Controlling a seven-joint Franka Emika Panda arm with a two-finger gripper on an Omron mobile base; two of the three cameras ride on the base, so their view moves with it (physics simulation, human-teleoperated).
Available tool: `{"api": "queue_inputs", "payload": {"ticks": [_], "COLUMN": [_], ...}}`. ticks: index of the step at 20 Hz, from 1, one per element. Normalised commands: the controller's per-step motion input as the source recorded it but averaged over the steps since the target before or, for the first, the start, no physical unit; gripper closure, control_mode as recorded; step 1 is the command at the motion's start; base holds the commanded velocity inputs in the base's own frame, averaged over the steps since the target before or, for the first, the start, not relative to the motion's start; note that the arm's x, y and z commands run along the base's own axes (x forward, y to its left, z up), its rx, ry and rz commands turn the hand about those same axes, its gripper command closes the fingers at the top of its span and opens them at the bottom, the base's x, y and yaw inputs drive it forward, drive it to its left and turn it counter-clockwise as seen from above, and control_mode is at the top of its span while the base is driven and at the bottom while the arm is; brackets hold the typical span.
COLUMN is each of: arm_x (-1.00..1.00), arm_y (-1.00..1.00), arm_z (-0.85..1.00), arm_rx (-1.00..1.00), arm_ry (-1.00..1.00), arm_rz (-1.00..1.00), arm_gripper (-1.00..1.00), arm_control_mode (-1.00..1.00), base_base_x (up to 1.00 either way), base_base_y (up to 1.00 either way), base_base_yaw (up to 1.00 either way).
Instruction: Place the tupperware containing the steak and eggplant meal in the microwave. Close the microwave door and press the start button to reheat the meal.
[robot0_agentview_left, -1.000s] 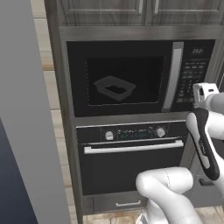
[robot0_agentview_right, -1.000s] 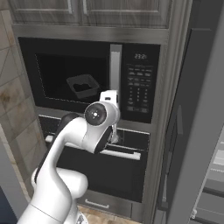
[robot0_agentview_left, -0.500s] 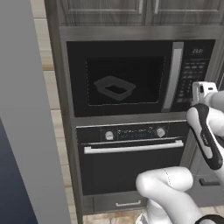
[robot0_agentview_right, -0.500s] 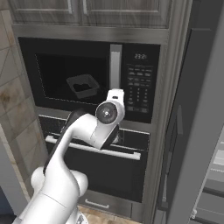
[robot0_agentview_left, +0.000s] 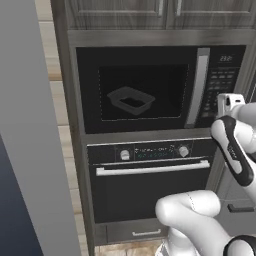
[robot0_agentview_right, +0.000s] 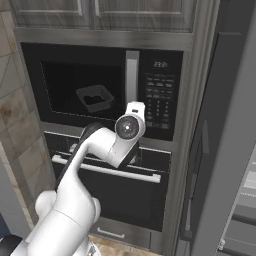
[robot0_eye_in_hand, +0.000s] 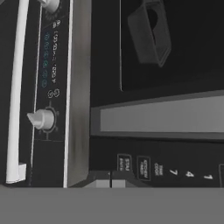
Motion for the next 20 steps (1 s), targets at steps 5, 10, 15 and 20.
{"api": "queue_inputs", "payload": {"ticks": [5, 10, 15, 20], "arm_x": [0.22, 0.24, 0.25, 0.20], "arm_y": [0.00, -0.01, -0.10, -0.11], "arm_z": [-0.18, -0.08, 0.00, -0.01], "arm_rx": [0.01, 0.03, 0.03, 0.02], "arm_ry": [-0.01, -0.02, 0.00, 0.00], "arm_rz": [0.00, 0.00, 0.00, 0.00], "arm_gripper": [1.00, 1.00, 1.00, 1.00], "arm_control_mode": [-1.00, -1.00, -1.00, -1.00], "base_base_x": [0.00, 0.00, 0.00, 0.00], "base_base_y": [0.00, 0.00, 0.00, 0.00], "base_base_yaw": [0.00, 0.00, 0.00, 0.00]}}
